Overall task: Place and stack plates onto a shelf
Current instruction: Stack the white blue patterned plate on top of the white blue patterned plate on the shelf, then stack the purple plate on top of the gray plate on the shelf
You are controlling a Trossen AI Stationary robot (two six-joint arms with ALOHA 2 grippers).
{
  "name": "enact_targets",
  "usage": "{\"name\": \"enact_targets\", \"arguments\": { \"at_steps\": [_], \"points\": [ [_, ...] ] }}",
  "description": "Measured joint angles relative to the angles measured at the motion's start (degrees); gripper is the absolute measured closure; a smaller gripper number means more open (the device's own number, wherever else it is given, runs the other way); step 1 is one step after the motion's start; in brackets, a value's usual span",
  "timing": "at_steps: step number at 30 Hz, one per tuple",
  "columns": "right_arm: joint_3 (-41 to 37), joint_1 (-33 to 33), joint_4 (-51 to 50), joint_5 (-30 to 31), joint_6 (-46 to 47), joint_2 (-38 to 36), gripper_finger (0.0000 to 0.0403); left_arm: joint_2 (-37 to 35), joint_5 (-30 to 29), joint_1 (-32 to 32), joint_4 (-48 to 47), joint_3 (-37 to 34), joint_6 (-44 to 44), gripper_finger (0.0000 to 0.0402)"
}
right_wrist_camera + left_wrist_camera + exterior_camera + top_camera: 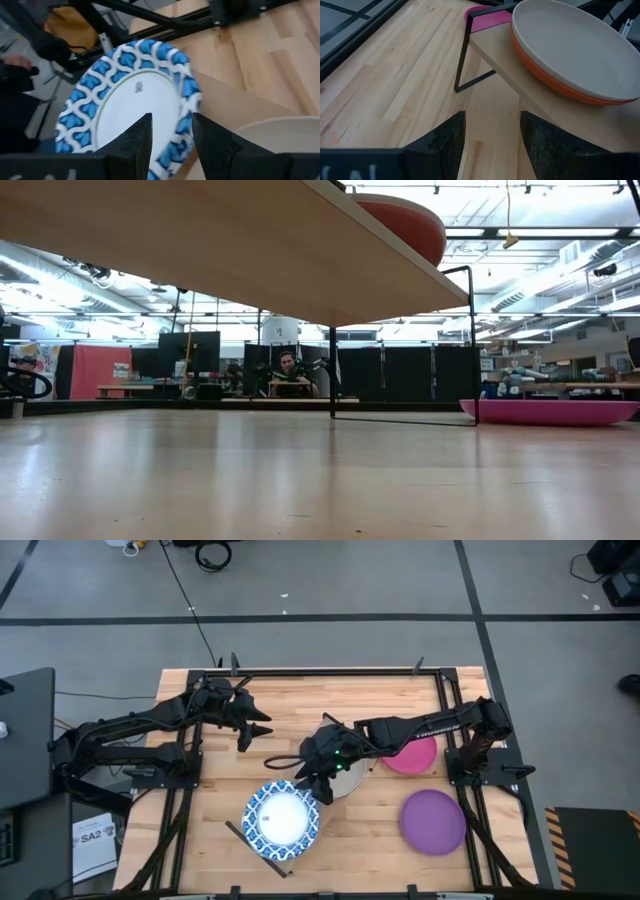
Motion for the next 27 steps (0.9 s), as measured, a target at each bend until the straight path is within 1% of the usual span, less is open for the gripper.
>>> {"name": "enact_targets", "arguments": {
  "at_steps": [3,6,19,27],
  "points": [
    [0.0,0.5,0.8,-1.3,-1.8,0.0,0.0258,0.0,0.0,0.0,0.0,0.0,0.0,0.0205],
    [0.0,0.7,0.8,-1.3,-3.3,0.0,0.0258,0.0,0.0,0.0,0.0,0.0,0.0,0.0205],
    [0.1,-0.3,0.3,-1.7,-2.9,-1.1,0.0258,0.0,0.0,0.0,0.0,0.0,0.0,0.0205],
    [0.1,-0.8,-1.6,-1.7,-2.9,-3.2,0.0258,0.0,0.0,-0.1,-0.1,0.0,0.0,0.0205]
  ]
}}
